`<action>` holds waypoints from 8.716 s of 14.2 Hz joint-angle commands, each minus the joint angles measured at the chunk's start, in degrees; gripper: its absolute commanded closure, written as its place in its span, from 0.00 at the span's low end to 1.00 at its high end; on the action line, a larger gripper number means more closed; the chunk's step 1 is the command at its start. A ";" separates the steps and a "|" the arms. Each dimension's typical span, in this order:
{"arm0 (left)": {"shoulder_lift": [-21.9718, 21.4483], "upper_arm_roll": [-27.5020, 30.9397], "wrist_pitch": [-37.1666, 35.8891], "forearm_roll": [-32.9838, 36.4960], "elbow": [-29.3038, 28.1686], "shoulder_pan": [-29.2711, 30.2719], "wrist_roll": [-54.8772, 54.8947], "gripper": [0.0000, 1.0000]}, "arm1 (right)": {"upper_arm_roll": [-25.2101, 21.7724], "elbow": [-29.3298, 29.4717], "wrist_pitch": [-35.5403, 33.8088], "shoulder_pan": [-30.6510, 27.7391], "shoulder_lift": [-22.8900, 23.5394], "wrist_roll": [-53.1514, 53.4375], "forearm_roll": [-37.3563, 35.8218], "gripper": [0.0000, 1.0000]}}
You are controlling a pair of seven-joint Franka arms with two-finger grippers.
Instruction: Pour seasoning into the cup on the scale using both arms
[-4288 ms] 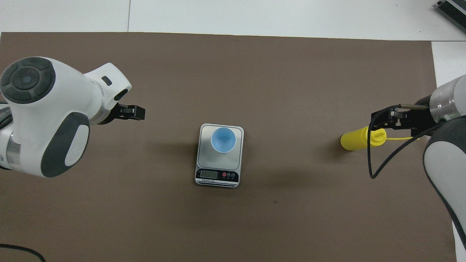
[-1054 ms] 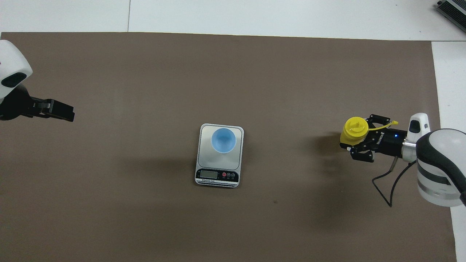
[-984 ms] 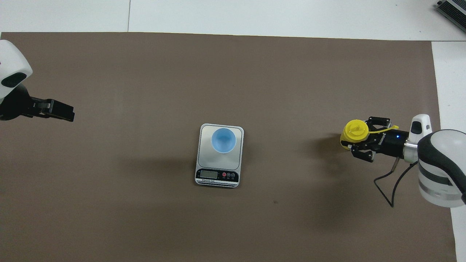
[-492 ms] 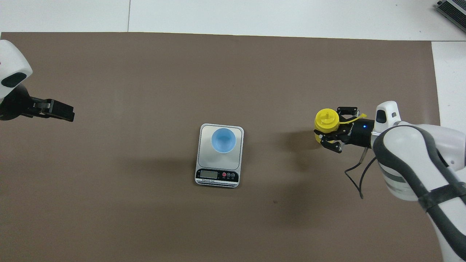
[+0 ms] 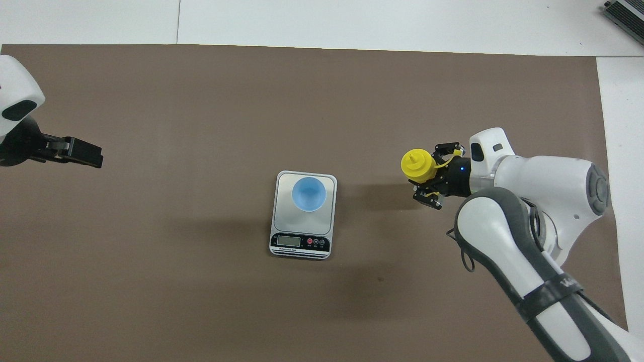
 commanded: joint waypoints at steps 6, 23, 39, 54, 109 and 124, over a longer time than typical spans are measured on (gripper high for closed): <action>-1.70 -0.26 -0.09 0.01 -1.67 0.73 -0.02 0.00 | -0.01 15.89 -17.76 10.13 6.03 19.79 -35.29 1.00; -1.70 -0.26 -0.09 0.01 -1.67 0.73 -0.02 0.00 | 0.43 32.19 -40.46 29.91 20.03 17.78 -79.06 1.00; -1.70 -0.26 -0.09 0.01 -1.67 0.73 -0.02 0.00 | 0.52 20.66 -40.02 33.17 14.66 22.43 -94.90 1.00; -1.70 -0.26 -0.09 0.01 -1.67 0.73 -0.02 0.00 | 0.96 21.62 -38.79 16.85 5.34 26.83 -54.08 1.00; -1.70 -0.26 -0.09 0.01 -1.67 0.73 -0.02 0.00 | -0.01 8.60 -20.68 -37.14 -0.10 -44.46 2.59 0.00; -1.70 -0.26 -0.09 0.01 -1.58 0.73 -0.02 0.00 | 1.40 19.33 -32.54 -13.69 -8.28 37.48 -17.03 0.00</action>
